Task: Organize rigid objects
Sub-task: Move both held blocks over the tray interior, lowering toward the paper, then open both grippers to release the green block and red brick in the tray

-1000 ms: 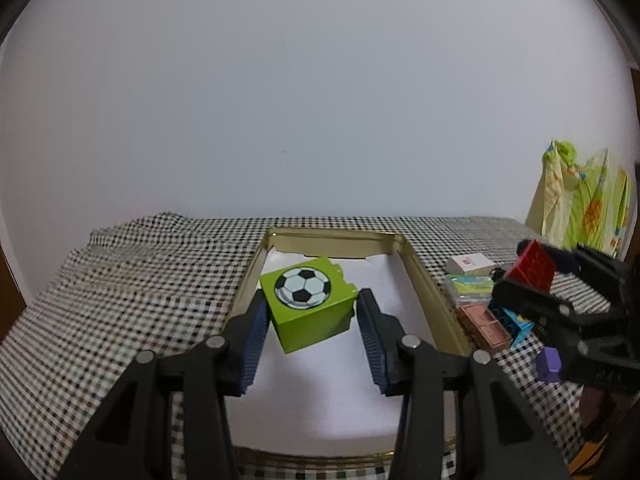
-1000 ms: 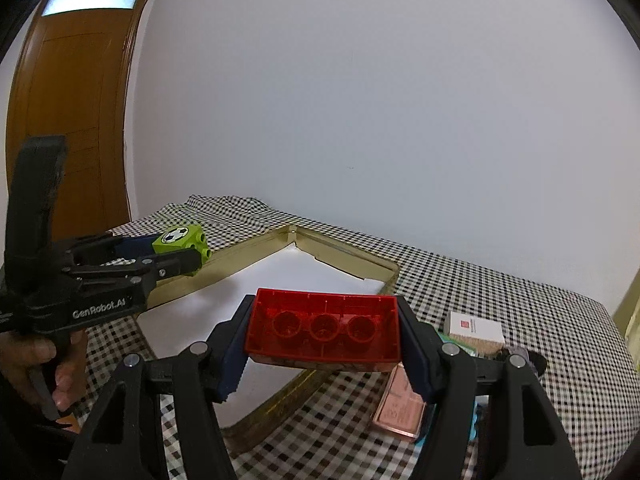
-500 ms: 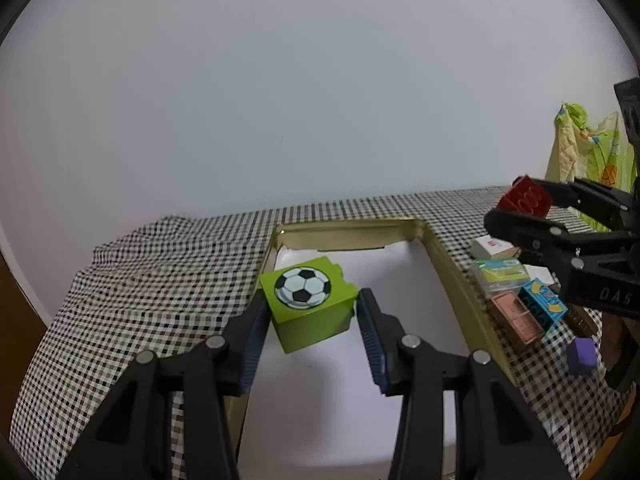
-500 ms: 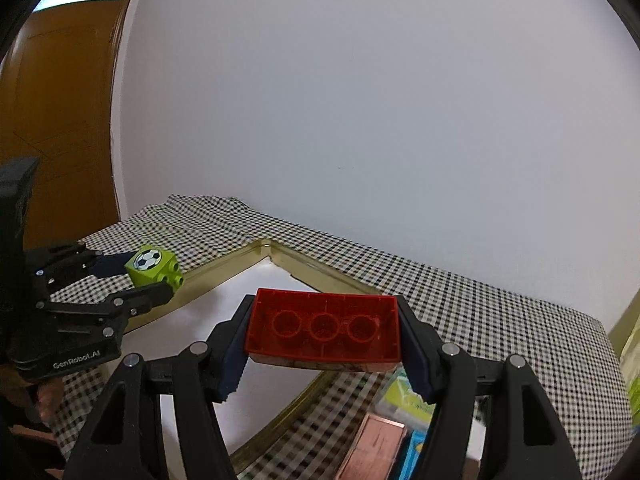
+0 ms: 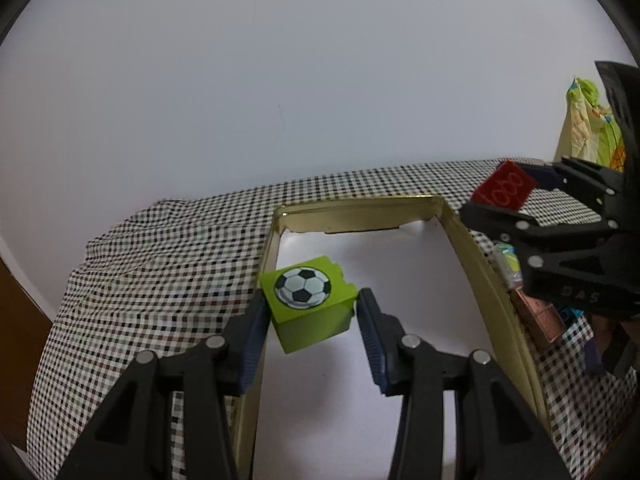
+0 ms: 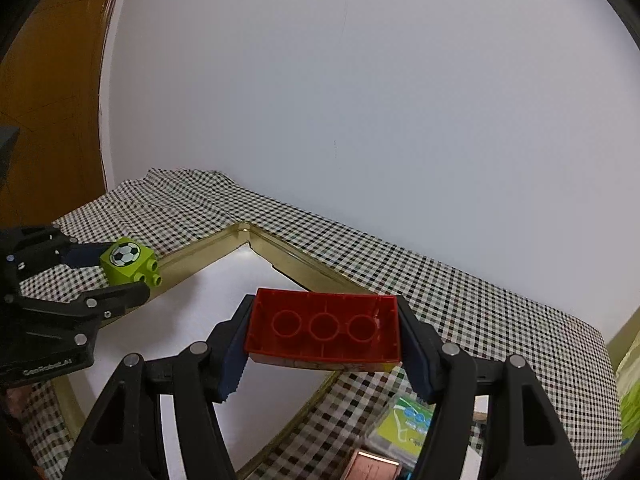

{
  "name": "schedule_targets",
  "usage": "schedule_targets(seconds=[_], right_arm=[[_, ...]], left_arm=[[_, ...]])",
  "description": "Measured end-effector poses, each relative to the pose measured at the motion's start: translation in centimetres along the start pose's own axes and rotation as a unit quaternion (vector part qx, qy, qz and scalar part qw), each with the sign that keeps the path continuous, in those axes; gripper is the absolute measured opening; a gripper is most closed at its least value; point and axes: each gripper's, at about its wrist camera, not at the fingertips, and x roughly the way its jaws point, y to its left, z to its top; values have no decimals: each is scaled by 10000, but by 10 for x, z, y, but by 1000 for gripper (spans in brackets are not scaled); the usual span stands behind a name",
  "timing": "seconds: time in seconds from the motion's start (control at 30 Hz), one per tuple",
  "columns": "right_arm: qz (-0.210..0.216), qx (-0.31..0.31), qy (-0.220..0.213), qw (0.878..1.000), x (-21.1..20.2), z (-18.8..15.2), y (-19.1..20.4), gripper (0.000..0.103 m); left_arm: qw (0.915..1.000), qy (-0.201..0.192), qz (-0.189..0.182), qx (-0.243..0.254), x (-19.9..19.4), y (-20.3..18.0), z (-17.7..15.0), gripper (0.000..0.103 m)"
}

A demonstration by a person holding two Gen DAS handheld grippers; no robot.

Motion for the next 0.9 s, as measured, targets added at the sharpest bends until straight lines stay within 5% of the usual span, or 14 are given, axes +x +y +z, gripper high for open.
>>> schedule_targets(seconds=[0.6,0.9], right_arm=[[157,71,1021,9946,67,14,-4,67],[172,115,1354,9906,96,7,-1,68]], left_arm=[[9934,1111,-223,186,62,4,43,44],[9910,1313,-180,199,81,5,50,44]])
